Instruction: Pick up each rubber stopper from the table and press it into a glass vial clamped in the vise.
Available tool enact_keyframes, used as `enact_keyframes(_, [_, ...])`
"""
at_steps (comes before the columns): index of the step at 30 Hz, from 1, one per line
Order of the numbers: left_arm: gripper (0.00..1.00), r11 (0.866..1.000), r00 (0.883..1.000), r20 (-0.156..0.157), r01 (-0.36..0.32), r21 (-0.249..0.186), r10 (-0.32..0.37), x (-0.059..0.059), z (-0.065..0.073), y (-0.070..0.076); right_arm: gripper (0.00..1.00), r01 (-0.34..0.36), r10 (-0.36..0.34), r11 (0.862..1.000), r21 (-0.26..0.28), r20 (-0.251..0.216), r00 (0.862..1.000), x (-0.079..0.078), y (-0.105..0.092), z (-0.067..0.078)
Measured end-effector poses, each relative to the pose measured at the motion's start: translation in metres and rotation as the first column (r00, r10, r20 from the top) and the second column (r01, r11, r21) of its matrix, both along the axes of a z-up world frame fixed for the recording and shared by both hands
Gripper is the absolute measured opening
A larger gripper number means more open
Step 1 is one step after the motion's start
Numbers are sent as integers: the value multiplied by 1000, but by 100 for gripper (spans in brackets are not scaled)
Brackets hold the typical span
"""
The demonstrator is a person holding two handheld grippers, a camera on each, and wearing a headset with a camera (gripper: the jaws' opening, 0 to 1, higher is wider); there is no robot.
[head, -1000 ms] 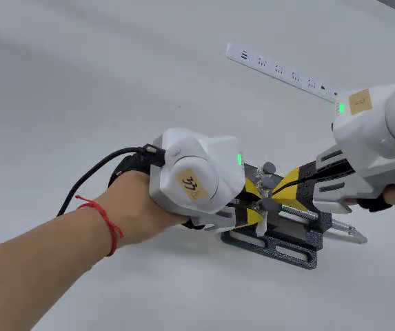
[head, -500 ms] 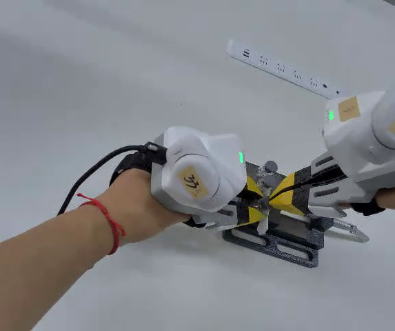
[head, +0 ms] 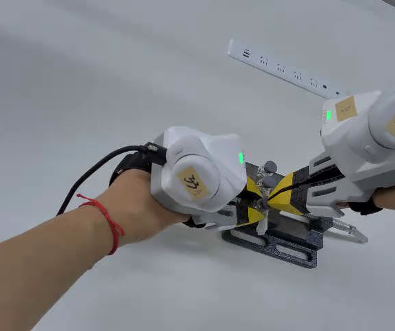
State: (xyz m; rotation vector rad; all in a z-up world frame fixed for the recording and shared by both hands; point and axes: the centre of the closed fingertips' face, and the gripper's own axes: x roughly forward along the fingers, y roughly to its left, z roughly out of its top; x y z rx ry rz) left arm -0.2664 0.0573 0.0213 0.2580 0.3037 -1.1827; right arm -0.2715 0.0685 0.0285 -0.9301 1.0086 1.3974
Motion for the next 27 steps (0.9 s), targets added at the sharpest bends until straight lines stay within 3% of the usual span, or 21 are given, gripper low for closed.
enact_keyframes(27, [10,1000,1000,-1,-1,2,1,2,0,1,0,64,-63,998,0,-45,997,-1,0,0])
